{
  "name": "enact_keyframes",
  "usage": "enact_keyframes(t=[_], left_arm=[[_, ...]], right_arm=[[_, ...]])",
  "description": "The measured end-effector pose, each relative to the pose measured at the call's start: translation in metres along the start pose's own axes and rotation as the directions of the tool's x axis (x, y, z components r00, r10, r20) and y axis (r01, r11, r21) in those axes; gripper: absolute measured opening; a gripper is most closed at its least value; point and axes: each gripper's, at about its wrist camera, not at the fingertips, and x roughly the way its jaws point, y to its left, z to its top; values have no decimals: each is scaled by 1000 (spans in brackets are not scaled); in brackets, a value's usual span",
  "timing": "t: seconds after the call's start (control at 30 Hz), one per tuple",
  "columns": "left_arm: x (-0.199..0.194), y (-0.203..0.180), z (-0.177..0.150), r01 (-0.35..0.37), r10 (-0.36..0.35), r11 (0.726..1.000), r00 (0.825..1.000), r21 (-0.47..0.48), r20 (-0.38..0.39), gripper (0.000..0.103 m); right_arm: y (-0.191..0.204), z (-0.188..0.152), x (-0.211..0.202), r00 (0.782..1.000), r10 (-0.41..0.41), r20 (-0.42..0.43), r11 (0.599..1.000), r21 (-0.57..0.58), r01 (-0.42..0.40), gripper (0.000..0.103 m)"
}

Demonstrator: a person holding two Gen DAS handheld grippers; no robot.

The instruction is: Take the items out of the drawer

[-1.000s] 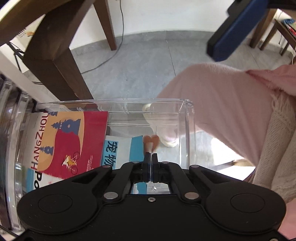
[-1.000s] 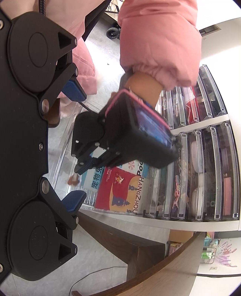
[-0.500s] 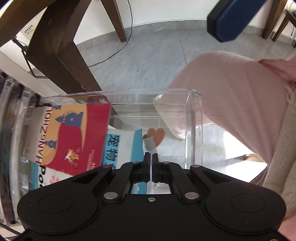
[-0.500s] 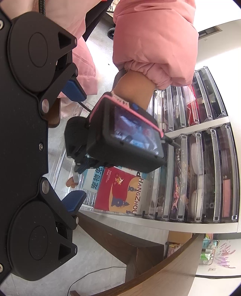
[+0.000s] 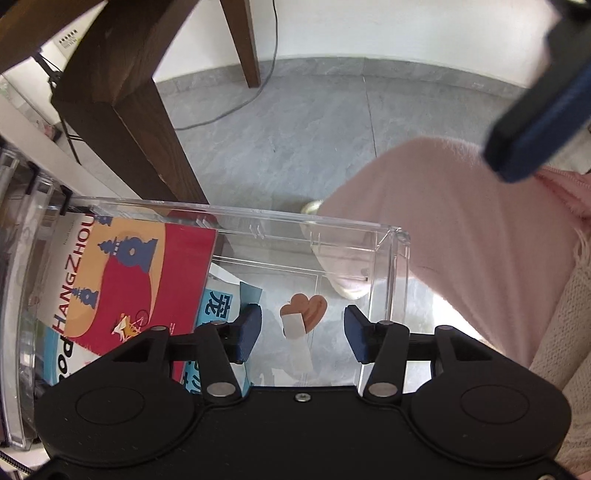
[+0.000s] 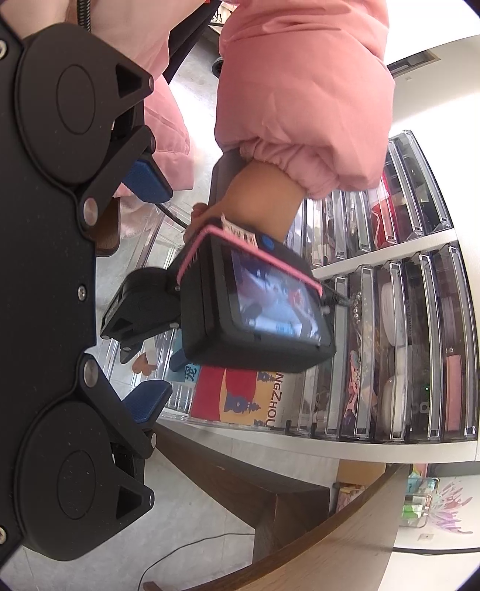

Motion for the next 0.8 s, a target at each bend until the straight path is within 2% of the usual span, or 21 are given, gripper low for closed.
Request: enact_keyframes(t=[0.07, 0.1, 0.13, 0.2, 0.4, 0.43, 0.6, 0.8], left_arm=[[9, 7, 3, 42, -43, 999, 999, -24, -25, 47], [10, 12, 5, 62, -64, 997, 998, -55, -27, 40], [11, 16, 7, 54, -57, 996, 998, -68, -35, 28], [10, 26, 8, 74, -80, 988, 996, -139, -39, 26], [5, 18, 5, 55, -57, 984, 998, -168, -6, 23], [2, 18, 3, 54, -54, 983, 999, -177, 7, 2], [-12, 20, -5, 49, -44, 976, 999, -214, 31, 3], [-15, 10, -5, 44, -38, 981, 999, -188, 35, 2]], right_arm=[[0, 0, 0, 1000, 0, -1, 1000, 2, 0, 103], [-1, 0, 0, 1000, 0, -1, 1000, 4, 0, 103], [-1, 0, 0, 1000, 0, -1, 1000, 5, 0, 103], [-1, 0, 0, 1000, 0, -1, 1000, 7, 0, 103], [-1, 0, 0, 1000, 1, 0, 1000, 6, -1, 103], [-1, 0, 0, 1000, 2, 0, 1000, 6, -2, 103], [-1, 0, 0, 1000, 3, 0, 1000, 6, -3, 103], [-1, 0, 0, 1000, 4, -1, 1000, 5, -4, 103]])
